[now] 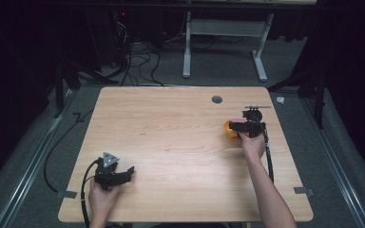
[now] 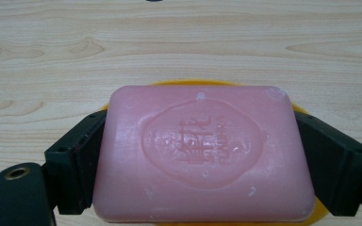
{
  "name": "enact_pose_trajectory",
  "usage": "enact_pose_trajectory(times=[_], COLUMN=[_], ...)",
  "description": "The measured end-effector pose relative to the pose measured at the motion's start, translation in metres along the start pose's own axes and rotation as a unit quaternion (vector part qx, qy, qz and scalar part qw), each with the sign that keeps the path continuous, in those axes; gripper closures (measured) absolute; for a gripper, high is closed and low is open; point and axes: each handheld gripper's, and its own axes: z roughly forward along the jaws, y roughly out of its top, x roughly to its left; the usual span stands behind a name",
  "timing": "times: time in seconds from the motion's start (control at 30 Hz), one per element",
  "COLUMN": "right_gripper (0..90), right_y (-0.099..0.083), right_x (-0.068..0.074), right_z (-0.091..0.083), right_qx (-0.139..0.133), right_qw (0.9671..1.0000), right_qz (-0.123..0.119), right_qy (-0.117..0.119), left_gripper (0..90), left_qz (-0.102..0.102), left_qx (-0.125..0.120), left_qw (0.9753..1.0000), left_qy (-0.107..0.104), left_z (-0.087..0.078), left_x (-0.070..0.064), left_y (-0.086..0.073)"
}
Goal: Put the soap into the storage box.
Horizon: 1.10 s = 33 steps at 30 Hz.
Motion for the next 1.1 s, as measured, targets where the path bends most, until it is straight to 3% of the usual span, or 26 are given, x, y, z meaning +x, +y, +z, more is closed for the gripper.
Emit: enact_pose_trajectory(times=[1.1], right_gripper=[13.1], right_y=[-0.003], right_x=[0.001], right_z=[0.015], right_qx=[0.015], right_qw=[0.9998], right_qz=[0.007], right_qy=[-0.014], left_gripper=[21.2], left_qz=[-0.001], left_qx=[0.0], left_qw=[1.0], left_qy=[0.0], left_z=[0.0], left_x=[0.0], left_y=[0.0])
